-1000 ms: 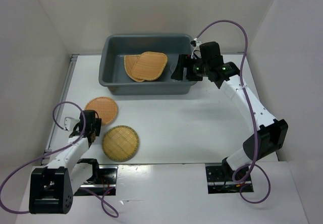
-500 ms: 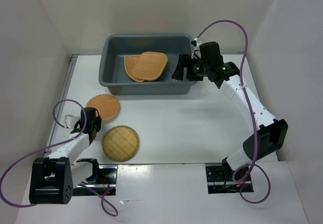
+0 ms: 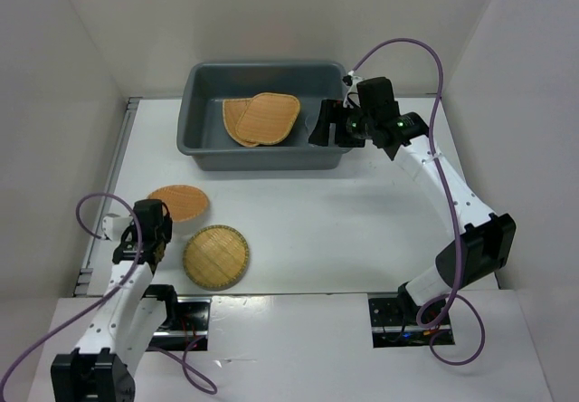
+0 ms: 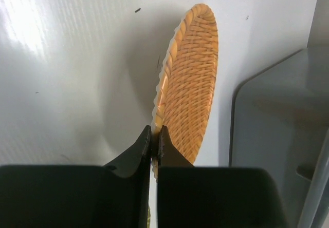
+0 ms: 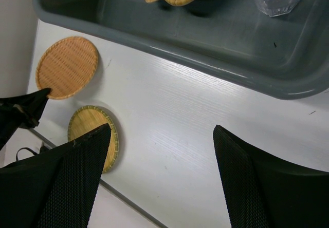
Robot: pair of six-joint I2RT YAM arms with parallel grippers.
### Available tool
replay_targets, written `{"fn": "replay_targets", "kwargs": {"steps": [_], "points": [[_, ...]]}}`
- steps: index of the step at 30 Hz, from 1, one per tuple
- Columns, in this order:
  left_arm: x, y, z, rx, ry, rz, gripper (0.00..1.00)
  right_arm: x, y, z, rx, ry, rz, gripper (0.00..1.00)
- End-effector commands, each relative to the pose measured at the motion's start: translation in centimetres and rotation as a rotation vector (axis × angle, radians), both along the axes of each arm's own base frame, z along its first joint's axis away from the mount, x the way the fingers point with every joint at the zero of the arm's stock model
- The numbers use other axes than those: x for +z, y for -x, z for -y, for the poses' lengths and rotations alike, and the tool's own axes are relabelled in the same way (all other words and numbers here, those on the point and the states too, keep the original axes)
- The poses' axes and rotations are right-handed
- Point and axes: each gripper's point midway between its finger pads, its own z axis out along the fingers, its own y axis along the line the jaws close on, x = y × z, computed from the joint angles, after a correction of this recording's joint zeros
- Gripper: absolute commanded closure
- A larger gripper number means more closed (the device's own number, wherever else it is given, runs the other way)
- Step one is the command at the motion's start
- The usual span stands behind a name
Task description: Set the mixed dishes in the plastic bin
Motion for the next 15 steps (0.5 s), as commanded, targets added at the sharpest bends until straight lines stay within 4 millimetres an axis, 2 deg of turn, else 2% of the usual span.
{"fn": "replay_targets", "kwargs": {"steps": [1, 4, 7, 11, 15], "points": [[1.8, 1.7, -1.1, 0.043, -0.038, -0.027, 1.0, 1.8, 0.8, 0.0, 0.017, -0.011, 0.056, 0.14], [3.4, 1.5, -1.1, 0.028, -0.054, 0.001, 1.0, 1.6, 0.8, -0.2, 0.025, -0.016, 0.054, 0.14], [6.2, 0.9, -0.7, -0.002, -0.054, 0.051, 1.0, 1.6, 0.8, -0.2, 0.025, -0.016, 0.054, 0.14], [9.9, -0.3, 0.9, -0.107, -0.036, 0.101, 1.0, 1.6, 0.8, -0.2, 0.025, -0.016, 0.054, 0.14], [12.8, -1.3, 4.1, -0.283, 0.038, 0.161, 1.0, 1.6, 0.7, 0.0, 0.017, -0.012, 0.056, 0.14]]}}
